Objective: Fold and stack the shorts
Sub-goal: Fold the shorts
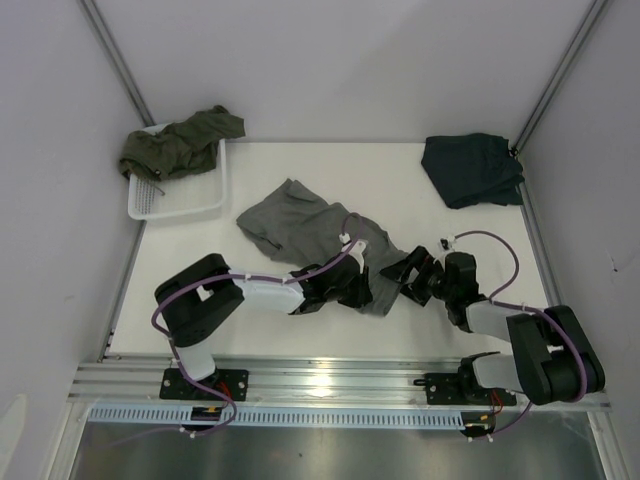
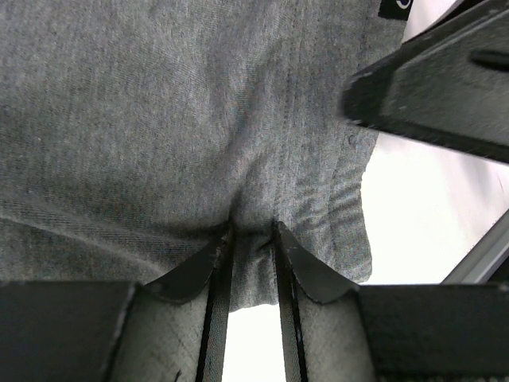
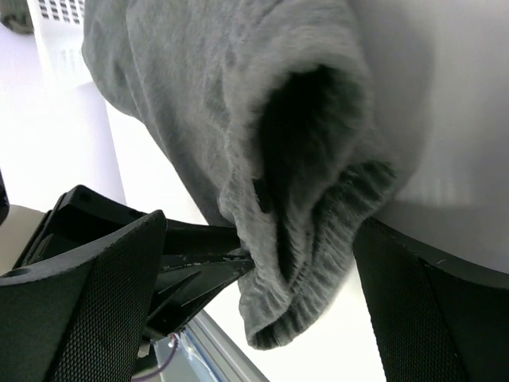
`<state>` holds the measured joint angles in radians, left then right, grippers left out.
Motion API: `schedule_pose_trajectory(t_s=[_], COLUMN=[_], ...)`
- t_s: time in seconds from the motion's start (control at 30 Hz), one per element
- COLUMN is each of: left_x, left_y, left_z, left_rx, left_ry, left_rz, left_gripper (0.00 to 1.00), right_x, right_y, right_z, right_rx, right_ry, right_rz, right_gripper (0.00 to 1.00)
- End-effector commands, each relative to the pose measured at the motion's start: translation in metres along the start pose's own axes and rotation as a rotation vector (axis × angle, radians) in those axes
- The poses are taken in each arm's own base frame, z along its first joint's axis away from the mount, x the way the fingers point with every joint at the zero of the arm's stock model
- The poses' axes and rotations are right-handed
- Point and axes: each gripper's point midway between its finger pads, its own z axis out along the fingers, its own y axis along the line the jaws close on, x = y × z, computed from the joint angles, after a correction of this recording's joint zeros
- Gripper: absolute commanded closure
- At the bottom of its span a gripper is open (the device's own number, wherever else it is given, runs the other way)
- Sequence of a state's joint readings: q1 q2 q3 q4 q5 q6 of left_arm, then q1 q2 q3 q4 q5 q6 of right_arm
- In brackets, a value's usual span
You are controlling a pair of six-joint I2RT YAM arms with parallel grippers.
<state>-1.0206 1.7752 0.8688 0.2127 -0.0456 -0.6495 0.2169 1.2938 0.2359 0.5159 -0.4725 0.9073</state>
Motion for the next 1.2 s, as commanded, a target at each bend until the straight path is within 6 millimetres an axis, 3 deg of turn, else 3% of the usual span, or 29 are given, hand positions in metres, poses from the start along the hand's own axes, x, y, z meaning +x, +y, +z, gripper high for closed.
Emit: schedule_pose_trajectory(t_s=[0.0, 0.13, 0.23, 0.27, 0.33, 0.37, 0.47, 0.5, 0.57, 0.6, 0.63, 0.7, 0.73, 0.77, 0.8, 0.83, 0.87, 0.9, 0.93, 1.07, 1.17], left_x=[0.014, 0.015, 0.011, 0.011, 0.007, 0.006, -0.004, -0.002, -0.017, -0.021, -0.022, -0.042, -0.049, -0.063, -0.069, -0.073, -0.081, -0.088, -0.093, -0.121, -0.134], left_y=[0.010, 0.005, 0.000, -0.002, -0.006, -0.008, -0.014, -0.013, -0.021, -0.017, -0.011, -0.008, 0.005, 0.004, 0.025, 0.031, 0.039, 0.062, 0.073, 0.124, 0.144], left_z=[0.003, 0.005, 0.006, 0.006, 0.004, 0.003, -0.009, -0.014, -0.033, -0.040, -0.049, -0.072, -0.080, -0.091, -0.095, -0.099, -0.103, -0.111, -0.116, -0.137, -0.136], left_rx=[-0.038, -0.014, 0.006, 0.014, 0.023, 0.029, 0.049, 0.046, 0.069, 0.046, 0.017, -0.006, -0.033, -0.010, -0.035, -0.022, -0.032, -0.083, -0.110, -0.278, -0.341], left_ry=[0.022, 0.027, 0.023, 0.026, 0.019, 0.018, -0.006, -0.002, -0.041, -0.058, -0.055, -0.117, -0.123, -0.159, -0.169, -0.170, -0.190, -0.205, -0.220, -0.321, -0.342], left_rz=[0.004, -0.002, -0.007, -0.006, -0.007, -0.007, -0.003, -0.002, 0.009, 0.013, 0.031, 0.041, 0.032, 0.020, -0.013, -0.022, -0.031, -0.059, -0.058, -0.081, -0.071], left_gripper=[0.71, 0.71, 0.71, 0.71, 0.71, 0.71, 0.68, 0.67, 0.56, 0.51, 0.43, 0.37, 0.36, 0.36, 0.36, 0.36, 0.35, 0.35, 0.34, 0.33, 0.33], right_x=[0.004, 0.006, 0.007, 0.007, 0.005, 0.004, 0.005, -0.003, -0.009, -0.002, -0.018, -0.021, -0.036, -0.040, -0.036, -0.045, -0.041, -0.042, -0.041, -0.045, -0.048], right_y=[-0.011, -0.008, -0.007, -0.006, -0.007, -0.006, -0.013, -0.007, -0.009, -0.021, -0.011, -0.016, -0.009, -0.008, -0.014, -0.012, -0.017, -0.020, -0.028, -0.030, -0.022], right_z=[0.007, 0.014, 0.014, 0.014, 0.013, 0.012, 0.008, 0.009, 0.005, -0.004, -0.006, -0.022, -0.026, -0.030, -0.040, -0.042, -0.048, -0.049, -0.049, -0.052, -0.057], right_rx=[0.079, 0.107, 0.108, 0.107, 0.118, 0.119, 0.178, 0.182, 0.234, 0.314, 0.331, 0.399, 0.415, 0.429, 0.481, 0.505, 0.541, 0.561, 0.602, 0.656, 0.652], right_ry=[0.010, 0.036, 0.037, 0.036, 0.036, 0.036, 0.067, 0.062, 0.071, 0.125, 0.102, 0.140, 0.112, 0.117, 0.150, 0.142, 0.181, 0.194, 0.219, 0.287, 0.295], right_rz=[-0.035, -0.071, -0.075, -0.076, -0.074, -0.074, -0.062, -0.072, -0.107, -0.094, -0.116, -0.155, -0.170, -0.201, -0.192, -0.202, -0.210, -0.211, -0.201, -0.184, -0.181], right_gripper=[0.01, 0.04, 0.33, 0.53, 0.64, 0.79, 0.99, 1.00, 1.00, 1.00, 1.00, 1.00, 1.00, 1.00, 1.00, 0.98, 0.98, 0.97, 0.97, 1.00, 1.00])
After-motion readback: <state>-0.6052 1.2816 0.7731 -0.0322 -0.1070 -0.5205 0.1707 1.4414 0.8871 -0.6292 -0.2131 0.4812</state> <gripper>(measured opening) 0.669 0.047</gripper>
